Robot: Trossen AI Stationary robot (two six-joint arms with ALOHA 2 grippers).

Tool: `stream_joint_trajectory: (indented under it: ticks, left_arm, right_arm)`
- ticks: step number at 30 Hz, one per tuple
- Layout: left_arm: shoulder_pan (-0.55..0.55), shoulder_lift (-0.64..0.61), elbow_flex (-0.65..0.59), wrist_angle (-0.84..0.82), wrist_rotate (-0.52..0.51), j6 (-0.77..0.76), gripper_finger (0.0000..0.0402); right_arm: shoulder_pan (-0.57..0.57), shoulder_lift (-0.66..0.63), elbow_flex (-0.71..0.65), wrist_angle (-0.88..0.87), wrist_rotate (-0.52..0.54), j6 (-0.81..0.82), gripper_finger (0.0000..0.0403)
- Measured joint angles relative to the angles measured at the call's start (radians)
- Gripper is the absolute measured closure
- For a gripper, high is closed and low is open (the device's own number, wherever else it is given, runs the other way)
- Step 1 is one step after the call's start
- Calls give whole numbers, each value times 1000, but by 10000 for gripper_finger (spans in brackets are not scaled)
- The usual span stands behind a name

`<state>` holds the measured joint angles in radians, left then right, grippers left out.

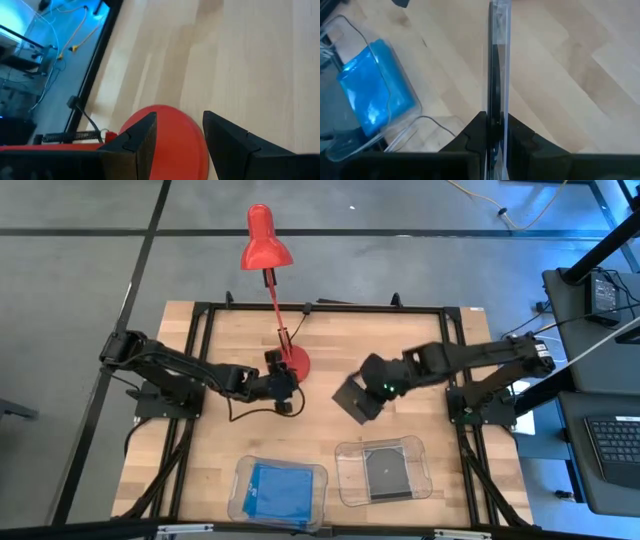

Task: Pick & place jewel cases by type
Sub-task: Put the black cd case into the right transparent bin

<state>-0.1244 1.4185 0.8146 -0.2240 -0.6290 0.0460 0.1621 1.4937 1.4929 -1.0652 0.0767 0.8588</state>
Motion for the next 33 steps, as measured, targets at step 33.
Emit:
stream_joint_trajectory:
  ticks: [33]
  left_arm:
    - [51,29,224,236,712,-44,245]
  right_arm:
    - [425,0,0,-54,314,-135,353]
